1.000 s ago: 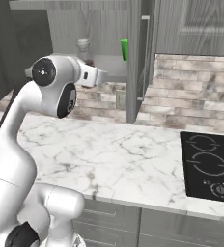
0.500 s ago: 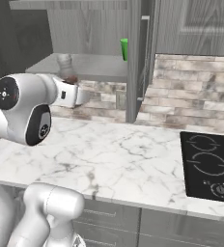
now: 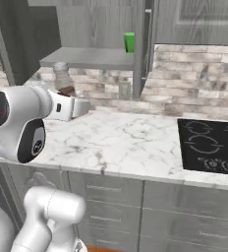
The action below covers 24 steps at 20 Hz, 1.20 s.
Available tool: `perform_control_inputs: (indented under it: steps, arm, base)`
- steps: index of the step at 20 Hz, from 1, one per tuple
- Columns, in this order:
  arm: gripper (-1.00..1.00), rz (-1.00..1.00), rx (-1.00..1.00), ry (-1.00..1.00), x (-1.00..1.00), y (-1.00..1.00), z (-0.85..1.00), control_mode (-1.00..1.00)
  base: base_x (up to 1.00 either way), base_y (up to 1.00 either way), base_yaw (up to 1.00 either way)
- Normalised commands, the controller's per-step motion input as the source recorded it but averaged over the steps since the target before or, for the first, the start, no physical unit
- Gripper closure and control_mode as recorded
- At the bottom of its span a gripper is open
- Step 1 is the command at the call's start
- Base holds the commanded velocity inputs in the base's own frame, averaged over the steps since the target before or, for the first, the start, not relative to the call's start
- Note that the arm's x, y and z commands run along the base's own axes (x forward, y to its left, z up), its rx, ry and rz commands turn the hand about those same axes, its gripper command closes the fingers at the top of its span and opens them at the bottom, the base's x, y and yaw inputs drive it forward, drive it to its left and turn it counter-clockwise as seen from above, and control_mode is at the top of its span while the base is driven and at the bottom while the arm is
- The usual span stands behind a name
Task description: Take the cinnamon bottle from the cabinet and place it on the dining table, next to the plate with the cupcake. Then take the chocolate from the dining counter and place it on the cupcake plate.
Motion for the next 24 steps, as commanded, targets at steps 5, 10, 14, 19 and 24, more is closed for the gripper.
perform_control_inputs:
  steps: [5, 10, 14, 19, 24]
  arm:
    - [1.0, 0.0, 0.0, 0.0, 0.0, 0.0, 0.0, 1.0]
    - [1.0, 0.0, 0.0, 0.0, 0.0, 0.0, 0.0, 1.0]
    - [1.0, 0.0, 0.0, 0.0, 0.0, 0.0, 0.0, 1.0]
    - [1.0, 0.0, 0.0, 0.0, 0.0, 0.0, 0.0, 1.0]
    - [1.0, 0.0, 0.0, 0.0, 0.0, 0.0, 0.0, 1.0]
  base:
    - [-0.92, -0.05, -0.53]
    - [-0.45, -0.16, -0.7]
    - [-0.29, -0.2, -0.73]
    - [-0.21, -0.28, -0.73]
    - [-0.18, -0.36, -0.72]
